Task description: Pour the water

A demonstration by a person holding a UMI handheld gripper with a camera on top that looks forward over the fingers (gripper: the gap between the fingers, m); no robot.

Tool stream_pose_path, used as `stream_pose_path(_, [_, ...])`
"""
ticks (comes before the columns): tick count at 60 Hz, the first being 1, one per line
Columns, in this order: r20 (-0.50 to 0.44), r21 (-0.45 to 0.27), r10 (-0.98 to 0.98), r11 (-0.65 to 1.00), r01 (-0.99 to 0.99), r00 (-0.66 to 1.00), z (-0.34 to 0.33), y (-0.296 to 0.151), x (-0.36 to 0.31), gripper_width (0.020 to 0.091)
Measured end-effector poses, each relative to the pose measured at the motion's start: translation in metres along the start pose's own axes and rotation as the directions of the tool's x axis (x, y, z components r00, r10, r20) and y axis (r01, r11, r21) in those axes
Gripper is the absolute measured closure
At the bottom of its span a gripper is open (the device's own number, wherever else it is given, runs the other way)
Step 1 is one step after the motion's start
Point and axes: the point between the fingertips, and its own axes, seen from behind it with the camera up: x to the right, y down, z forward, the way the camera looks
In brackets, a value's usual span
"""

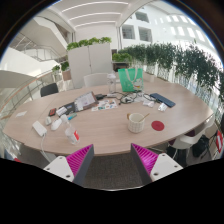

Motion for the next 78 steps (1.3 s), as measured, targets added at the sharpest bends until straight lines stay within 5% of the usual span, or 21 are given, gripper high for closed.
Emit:
stream_pose_path(18, [0.005, 0.065, -0.035, 0.997, 0.034, 0.999, 0.032, -0.005, 0.010, 0.0279])
stream_pose_path(36, [0.235, 0.267, -0.147, 0.960, 0.081, 0.961, 0.082, 0.021, -0.121, 0.0280])
stream_pose_path(63, [0.244, 0.383, -0.156, 0.922, 0.053, 0.957, 0.231, -0.022, -0.215, 0.0277])
stream_pose_path(66, [0.244, 0.384, -0.169, 0.921, 0.065, 0.955, 0.239, -0.025, -0.220, 0.0356])
stream_pose_path(68, [0.251, 0.370, -0.178, 0.926, 0.075, 0.951, 0.243, -0.022, -0.224, 0.0557])
stream_pose_path(69, [0.239, 0.363, -0.182, 0.928, 0.086, 0.954, 0.243, -0.019, -0.224, 0.0586])
stream_pose_path(78, [0.196, 0.391, -0.224, 0.911, 0.134, 0.955, 0.246, -0.021, -0.223, 0.0671])
